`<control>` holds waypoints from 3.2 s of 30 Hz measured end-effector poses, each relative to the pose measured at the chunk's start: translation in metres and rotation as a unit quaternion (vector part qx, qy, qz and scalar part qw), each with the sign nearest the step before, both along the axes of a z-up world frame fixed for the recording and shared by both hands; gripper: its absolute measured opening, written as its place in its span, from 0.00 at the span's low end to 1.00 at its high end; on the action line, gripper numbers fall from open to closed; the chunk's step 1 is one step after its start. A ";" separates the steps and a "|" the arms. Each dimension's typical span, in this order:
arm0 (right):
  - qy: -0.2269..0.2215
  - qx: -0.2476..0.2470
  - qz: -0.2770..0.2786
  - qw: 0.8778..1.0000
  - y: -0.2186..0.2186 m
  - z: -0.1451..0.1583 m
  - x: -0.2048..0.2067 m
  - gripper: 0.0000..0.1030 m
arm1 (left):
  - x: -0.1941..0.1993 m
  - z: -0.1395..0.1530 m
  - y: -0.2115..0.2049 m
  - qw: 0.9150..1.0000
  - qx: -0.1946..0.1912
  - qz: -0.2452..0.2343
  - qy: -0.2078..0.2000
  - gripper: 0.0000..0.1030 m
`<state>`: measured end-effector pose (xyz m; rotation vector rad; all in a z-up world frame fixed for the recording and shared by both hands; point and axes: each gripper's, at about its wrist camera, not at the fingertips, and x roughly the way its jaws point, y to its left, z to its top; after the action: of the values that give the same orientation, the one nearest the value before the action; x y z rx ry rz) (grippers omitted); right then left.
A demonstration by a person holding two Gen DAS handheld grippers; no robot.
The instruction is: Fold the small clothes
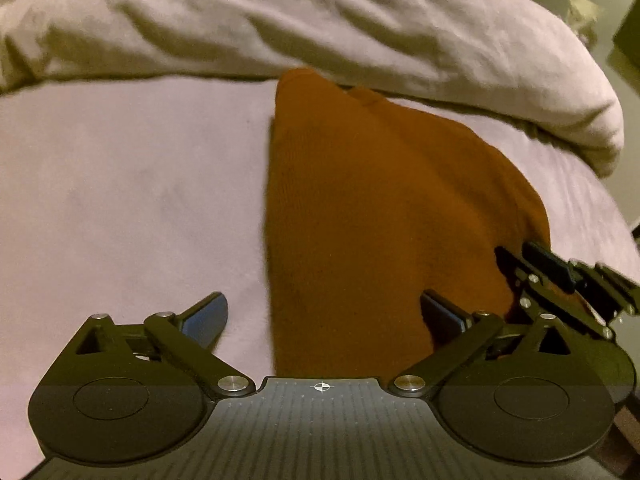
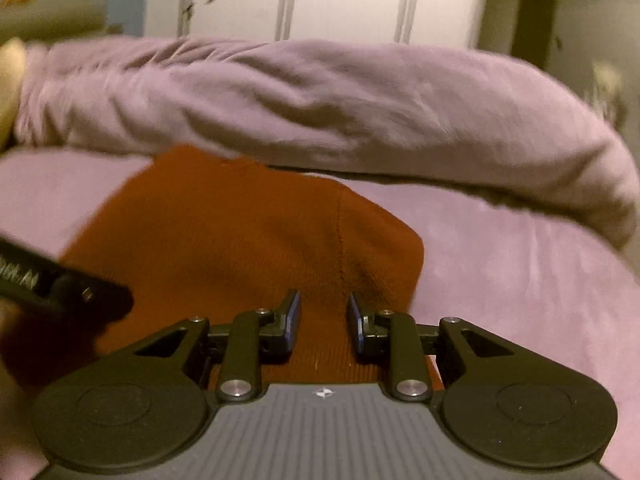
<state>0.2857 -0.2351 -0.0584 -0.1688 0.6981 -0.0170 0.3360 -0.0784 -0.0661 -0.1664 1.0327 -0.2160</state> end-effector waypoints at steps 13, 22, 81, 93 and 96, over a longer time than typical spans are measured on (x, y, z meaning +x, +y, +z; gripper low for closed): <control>0.021 0.161 -0.050 0.985 -0.051 0.038 -0.029 0.32 | -0.028 0.025 0.051 0.996 -0.083 0.005 0.007 1.00; 0.064 0.149 -0.039 0.986 -0.052 0.019 -0.038 0.42 | -0.047 -0.002 0.028 0.999 -0.029 -0.044 -0.007 1.00; 0.113 0.434 0.000 0.894 -0.088 0.011 0.044 0.34 | 0.049 0.021 0.055 0.974 -0.219 -0.056 0.026 0.49; 0.153 0.413 0.045 0.897 0.029 0.008 0.034 0.50 | -0.013 0.030 0.163 0.995 -0.078 0.056 0.018 0.63; 0.123 0.390 0.001 0.912 0.032 0.018 0.011 0.60 | -0.054 0.036 0.188 0.993 -0.099 0.065 -0.027 0.69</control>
<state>0.2965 -0.2030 -0.0409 0.6088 0.9079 0.2896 0.2816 0.1096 -0.0300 -0.4046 0.9426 -0.2042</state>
